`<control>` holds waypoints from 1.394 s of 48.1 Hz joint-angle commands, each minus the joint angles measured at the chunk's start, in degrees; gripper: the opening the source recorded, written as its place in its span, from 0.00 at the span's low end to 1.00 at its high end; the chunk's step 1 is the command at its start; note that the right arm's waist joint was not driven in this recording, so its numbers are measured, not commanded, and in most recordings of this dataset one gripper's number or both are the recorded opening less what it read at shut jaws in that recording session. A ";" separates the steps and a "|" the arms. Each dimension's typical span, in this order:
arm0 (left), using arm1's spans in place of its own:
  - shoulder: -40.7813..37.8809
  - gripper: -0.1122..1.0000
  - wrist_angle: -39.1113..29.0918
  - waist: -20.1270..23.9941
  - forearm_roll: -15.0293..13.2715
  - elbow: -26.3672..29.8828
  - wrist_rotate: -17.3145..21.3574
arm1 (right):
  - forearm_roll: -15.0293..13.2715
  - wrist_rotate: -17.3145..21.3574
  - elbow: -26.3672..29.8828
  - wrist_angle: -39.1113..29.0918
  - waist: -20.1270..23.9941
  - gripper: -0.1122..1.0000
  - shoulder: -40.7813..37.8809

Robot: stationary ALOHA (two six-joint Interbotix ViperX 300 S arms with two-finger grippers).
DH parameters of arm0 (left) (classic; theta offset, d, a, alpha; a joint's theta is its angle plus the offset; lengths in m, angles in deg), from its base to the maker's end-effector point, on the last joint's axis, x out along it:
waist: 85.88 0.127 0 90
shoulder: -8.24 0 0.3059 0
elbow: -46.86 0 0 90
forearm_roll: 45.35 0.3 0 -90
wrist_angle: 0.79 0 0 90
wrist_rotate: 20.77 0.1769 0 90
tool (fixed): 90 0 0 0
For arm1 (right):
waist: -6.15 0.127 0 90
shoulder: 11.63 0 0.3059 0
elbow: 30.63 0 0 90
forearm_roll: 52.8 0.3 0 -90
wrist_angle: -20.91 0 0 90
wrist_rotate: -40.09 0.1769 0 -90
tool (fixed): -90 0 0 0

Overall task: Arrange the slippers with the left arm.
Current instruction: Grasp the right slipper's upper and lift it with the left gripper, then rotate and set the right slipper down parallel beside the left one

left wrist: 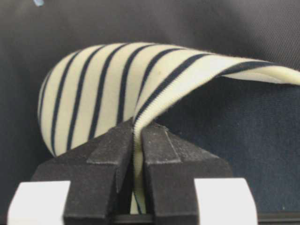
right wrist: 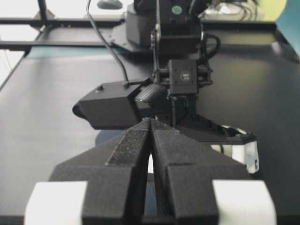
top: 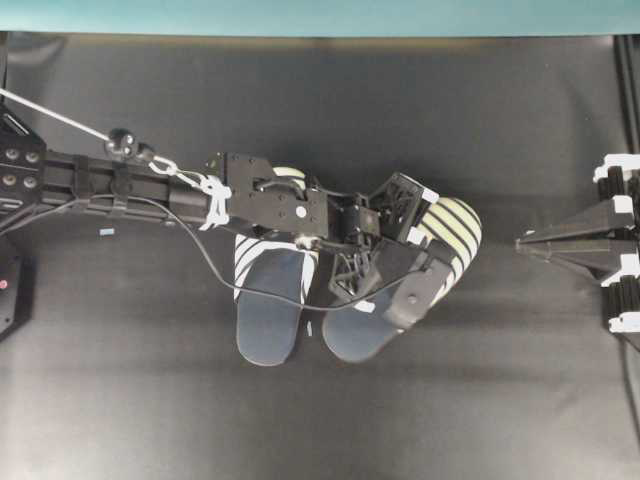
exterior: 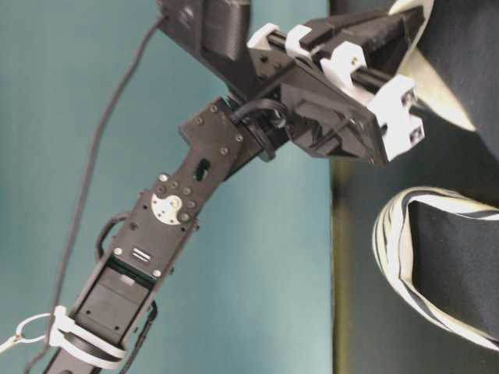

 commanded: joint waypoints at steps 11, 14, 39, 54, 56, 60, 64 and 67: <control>6.59 0.11 -13.45 2.64 0.00 3.60 -18.19 | 0.18 0.35 0.44 0.70 0.00 0.09 0.09; 8.09 0.11 -16.35 3.25 0.09 3.69 -23.29 | 0.18 0.35 0.35 0.53 0.00 0.09 0.35; 9.32 0.11 -24.35 4.22 0.09 1.23 -34.28 | 0.18 0.35 -0.35 0.70 0.00 0.09 1.67; 6.15 0.11 -21.09 3.96 0.09 -0.88 -36.39 | 0.18 0.35 -0.35 0.70 0.00 0.09 1.67; 6.15 0.11 -20.30 3.87 0.09 -1.23 -36.30 | 0.18 0.35 -0.35 0.70 0.00 0.09 1.67; 6.24 0.11 -19.42 3.69 0.09 -1.76 -36.65 | 0.18 0.35 -0.35 0.70 0.00 0.09 1.67; 6.33 0.11 -19.42 3.69 0.09 -1.93 -36.83 | 0.18 0.35 -0.35 0.70 0.00 0.09 1.67; 6.33 0.11 -19.34 3.69 0.00 -2.11 -36.91 | 0.18 0.35 -0.44 0.70 0.09 0.09 1.58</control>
